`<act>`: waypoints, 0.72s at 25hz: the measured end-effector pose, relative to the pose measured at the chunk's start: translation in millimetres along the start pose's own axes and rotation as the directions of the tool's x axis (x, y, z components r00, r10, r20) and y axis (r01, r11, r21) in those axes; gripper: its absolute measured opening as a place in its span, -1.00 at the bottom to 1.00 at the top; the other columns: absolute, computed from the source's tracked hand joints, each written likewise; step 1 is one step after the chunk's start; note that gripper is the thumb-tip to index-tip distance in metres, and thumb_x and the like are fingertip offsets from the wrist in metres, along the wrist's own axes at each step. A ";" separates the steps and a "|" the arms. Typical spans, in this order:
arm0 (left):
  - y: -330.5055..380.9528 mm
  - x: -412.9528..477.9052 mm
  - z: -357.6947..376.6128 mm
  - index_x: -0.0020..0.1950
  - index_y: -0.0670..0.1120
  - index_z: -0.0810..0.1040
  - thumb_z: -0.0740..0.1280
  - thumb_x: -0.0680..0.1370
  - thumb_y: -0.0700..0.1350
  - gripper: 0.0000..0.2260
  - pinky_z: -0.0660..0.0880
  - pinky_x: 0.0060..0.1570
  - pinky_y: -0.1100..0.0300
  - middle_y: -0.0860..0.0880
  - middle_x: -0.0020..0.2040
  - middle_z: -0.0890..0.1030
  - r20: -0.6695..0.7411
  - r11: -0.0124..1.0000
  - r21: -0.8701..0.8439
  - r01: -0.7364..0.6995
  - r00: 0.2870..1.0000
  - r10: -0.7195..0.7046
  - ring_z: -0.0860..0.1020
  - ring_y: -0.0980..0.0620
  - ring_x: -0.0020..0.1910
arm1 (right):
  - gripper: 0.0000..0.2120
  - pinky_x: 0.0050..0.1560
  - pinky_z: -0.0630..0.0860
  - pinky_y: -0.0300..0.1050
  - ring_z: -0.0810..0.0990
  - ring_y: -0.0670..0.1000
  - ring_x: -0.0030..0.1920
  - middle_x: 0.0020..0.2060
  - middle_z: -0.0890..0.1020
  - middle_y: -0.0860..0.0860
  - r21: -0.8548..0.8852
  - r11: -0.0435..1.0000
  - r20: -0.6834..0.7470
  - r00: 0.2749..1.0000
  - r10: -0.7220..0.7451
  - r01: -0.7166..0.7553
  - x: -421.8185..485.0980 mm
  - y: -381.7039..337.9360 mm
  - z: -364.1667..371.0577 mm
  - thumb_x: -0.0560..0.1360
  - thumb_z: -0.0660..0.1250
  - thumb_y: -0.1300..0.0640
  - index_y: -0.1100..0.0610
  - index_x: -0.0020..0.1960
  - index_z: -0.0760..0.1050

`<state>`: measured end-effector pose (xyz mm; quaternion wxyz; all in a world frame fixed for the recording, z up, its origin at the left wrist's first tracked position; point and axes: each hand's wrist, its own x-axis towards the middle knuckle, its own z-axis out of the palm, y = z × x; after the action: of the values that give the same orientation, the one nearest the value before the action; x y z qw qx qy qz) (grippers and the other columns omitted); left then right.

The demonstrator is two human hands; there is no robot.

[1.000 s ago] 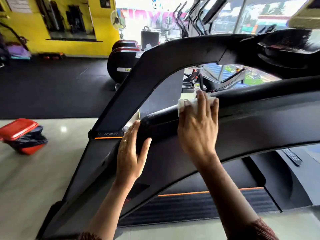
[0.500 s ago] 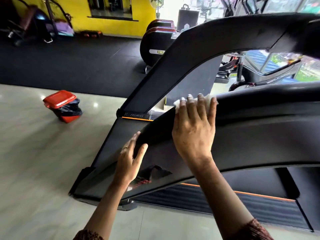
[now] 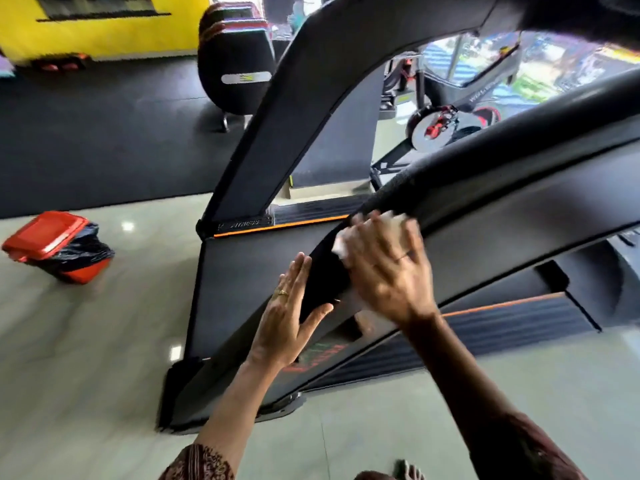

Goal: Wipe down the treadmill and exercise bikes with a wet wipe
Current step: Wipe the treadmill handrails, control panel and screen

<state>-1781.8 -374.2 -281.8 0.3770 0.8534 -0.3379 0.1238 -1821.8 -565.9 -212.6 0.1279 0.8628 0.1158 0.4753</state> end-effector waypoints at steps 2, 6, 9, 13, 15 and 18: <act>1.4 10.4 -2.9 0.51 -0.24 0.06 0.12 0.60 0.19 -0.33 0.02 0.48 0.20 -0.19 0.52 0.13 0.006 0.996 -0.016 -0.086 0.996 0.086 0.08 0.01 0.51 | -0.66 0.42 0.10 0.20 0.33 0.24 0.36 0.27 0.51 0.23 -0.018 0.956 -0.134 0.948 0.288 -0.293 15.2 23.5 -7.3 0.49 0.31 0.25 0.22 0.26 0.51; 10.7 32.0 -0.3 0.50 -0.20 0.06 0.17 0.58 0.17 -0.34 0.12 0.46 0.06 -0.18 0.51 0.13 0.017 0.973 -0.121 -0.197 0.979 0.201 0.10 -0.01 0.51 | -0.67 0.43 0.07 0.16 0.25 0.25 0.40 0.37 0.33 0.19 0.183 0.901 -0.089 0.906 0.413 -0.392 -8.4 -27.5 11.7 0.63 0.04 0.18 0.22 0.34 0.36; 1.5 33.9 -3.8 0.49 -0.22 0.08 0.25 0.56 0.10 -0.34 0.19 0.42 -0.03 -0.20 0.50 0.14 0.020 0.951 -0.092 -0.296 0.954 0.299 0.13 -0.05 0.50 | -0.69 0.42 0.14 0.06 0.22 0.04 0.44 0.41 0.28 0.07 0.287 0.897 -0.048 0.930 0.365 -0.337 -39.6 -50.6 24.8 0.66 0.00 0.11 0.20 0.29 0.37; 5.4 47.2 -10.7 0.56 -0.08 -0.05 0.26 0.57 -0.03 -0.33 0.10 0.48 0.01 -0.08 0.54 0.06 0.015 0.884 -0.067 -0.463 0.885 0.465 0.11 -0.09 0.51 | -0.61 0.49 -0.10 0.03 0.01 0.04 0.51 0.47 0.17 0.21 0.437 0.516 -0.206 0.477 0.854 -0.736 4.5 -24.3 12.5 0.66 0.00 0.14 0.31 0.40 0.29; 18.1 61.8 -9.0 0.55 -0.09 -0.01 0.21 0.60 -0.05 -0.40 0.08 0.49 0.03 -0.02 0.54 0.02 0.000 0.869 -0.067 -0.490 0.871 0.491 0.06 -0.05 0.53 | -0.59 0.50 -0.11 0.07 0.03 0.18 0.49 0.45 0.15 0.33 0.552 0.366 -0.183 0.319 0.930 -0.750 22.3 -11.6 8.5 0.65 0.00 0.16 0.35 0.42 0.23; 24.8 72.3 -1.1 0.51 -0.18 0.06 0.09 0.64 -0.01 -0.51 0.04 0.49 0.05 -0.13 0.51 0.09 0.013 0.873 -0.106 -0.475 0.878 0.479 0.02 0.01 0.53 | -0.58 0.50 -0.07 0.09 -0.02 0.14 0.52 0.53 0.03 0.03 0.551 0.458 -0.127 0.473 0.872 -0.697 1.1 -64.6 26.7 0.66 0.00 0.10 0.22 0.48 0.16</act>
<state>-1744.7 -420.5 -233.4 0.3699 0.7262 -0.5510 0.1794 -1803.6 -507.7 -246.9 -0.3295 0.7033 -0.1827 0.6028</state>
